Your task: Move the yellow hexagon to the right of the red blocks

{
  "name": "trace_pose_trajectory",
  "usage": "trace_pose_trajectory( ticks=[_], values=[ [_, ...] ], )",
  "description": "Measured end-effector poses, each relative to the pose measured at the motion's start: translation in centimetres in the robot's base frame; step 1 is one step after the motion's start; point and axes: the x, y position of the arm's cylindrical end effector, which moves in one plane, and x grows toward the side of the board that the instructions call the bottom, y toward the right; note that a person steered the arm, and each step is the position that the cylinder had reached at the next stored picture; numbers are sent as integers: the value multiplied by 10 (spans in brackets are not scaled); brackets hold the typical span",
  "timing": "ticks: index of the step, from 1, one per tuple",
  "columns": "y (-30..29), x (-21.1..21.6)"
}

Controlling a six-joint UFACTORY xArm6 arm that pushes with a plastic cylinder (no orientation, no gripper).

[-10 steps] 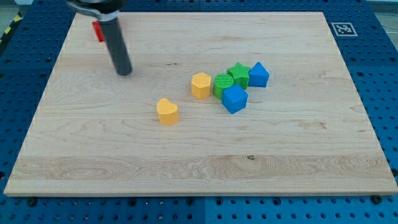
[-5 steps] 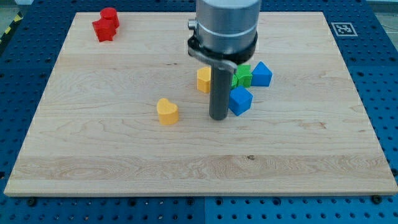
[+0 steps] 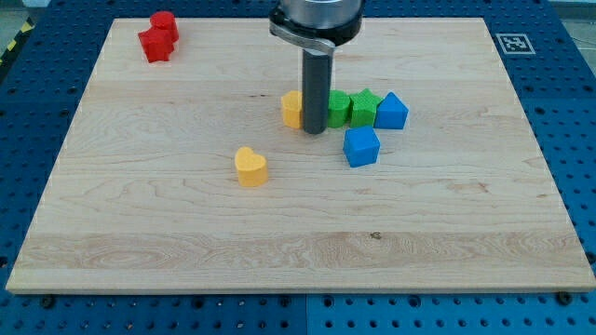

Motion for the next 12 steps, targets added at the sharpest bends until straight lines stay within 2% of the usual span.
trace_pose_trajectory(
  ticks=[1,2,4,6,8,10,12],
  values=[
    [-34,-7],
    [-40,-15],
    [0,-25],
    [-38,-65],
    [-51,-24],
    [-58,-57],
    [-62,-53]
  ],
)
